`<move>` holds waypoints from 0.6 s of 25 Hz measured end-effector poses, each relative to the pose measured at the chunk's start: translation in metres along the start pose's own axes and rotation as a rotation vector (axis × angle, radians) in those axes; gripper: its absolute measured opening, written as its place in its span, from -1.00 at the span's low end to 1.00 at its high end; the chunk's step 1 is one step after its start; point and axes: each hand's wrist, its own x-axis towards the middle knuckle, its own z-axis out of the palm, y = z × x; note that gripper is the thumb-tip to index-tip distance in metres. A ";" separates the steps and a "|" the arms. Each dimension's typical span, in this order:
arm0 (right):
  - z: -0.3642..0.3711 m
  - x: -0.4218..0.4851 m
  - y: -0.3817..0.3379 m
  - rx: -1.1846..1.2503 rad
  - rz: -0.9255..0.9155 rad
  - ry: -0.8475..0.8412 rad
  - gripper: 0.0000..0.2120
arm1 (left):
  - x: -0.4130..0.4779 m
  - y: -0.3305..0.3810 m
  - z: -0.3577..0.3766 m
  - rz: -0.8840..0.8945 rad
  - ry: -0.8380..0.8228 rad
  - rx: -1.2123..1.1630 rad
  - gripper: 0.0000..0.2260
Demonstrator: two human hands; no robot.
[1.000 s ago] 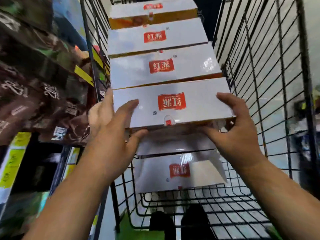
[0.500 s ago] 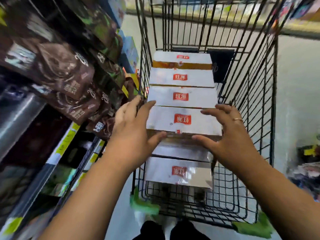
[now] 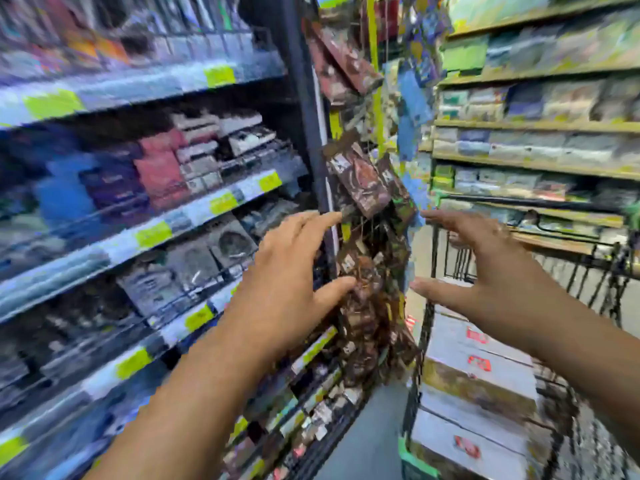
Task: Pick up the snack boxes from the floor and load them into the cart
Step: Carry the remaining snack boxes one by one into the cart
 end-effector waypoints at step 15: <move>0.098 -0.042 -0.381 0.400 -0.815 -0.364 -0.38 | -0.315 -0.001 -0.334 -0.610 0.266 0.570 -0.31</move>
